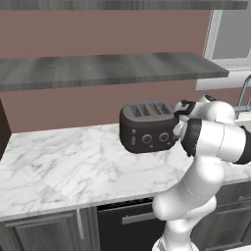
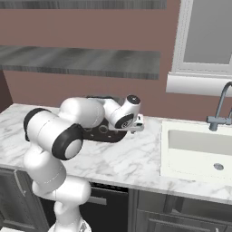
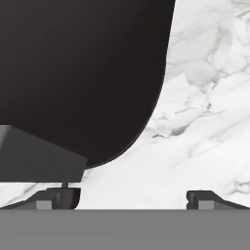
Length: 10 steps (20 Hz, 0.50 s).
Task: Start the toaster. Once the lever pops up, take the bread to the plate on the dining counter.
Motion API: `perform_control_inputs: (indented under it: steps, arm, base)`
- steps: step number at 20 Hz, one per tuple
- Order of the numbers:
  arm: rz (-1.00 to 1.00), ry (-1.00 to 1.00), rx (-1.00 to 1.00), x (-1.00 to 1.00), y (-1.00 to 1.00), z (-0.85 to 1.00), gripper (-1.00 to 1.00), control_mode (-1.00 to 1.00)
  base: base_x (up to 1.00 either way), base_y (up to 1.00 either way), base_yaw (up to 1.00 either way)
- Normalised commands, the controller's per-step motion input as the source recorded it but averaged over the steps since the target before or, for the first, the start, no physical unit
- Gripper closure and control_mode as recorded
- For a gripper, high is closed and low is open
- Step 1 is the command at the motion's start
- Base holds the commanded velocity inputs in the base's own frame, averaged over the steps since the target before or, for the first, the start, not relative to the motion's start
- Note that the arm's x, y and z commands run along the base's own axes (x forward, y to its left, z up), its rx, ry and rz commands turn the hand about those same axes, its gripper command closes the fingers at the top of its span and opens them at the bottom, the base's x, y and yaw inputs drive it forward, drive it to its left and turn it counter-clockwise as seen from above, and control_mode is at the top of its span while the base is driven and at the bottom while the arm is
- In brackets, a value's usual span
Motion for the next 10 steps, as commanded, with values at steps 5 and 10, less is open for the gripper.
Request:
perform_control_inputs:
  steps: [5, 10]
  arm:
    - [0.00, -0.01, 0.00, 0.00, 0.00, 0.25, -1.00, -1.00]
    - [0.01, -0.01, 0.00, -0.03, 0.00, 0.36, -1.00, -1.00]
  base:
    - [0.00, 0.00, 0.00]
    - [0.00, 0.00, 0.00]
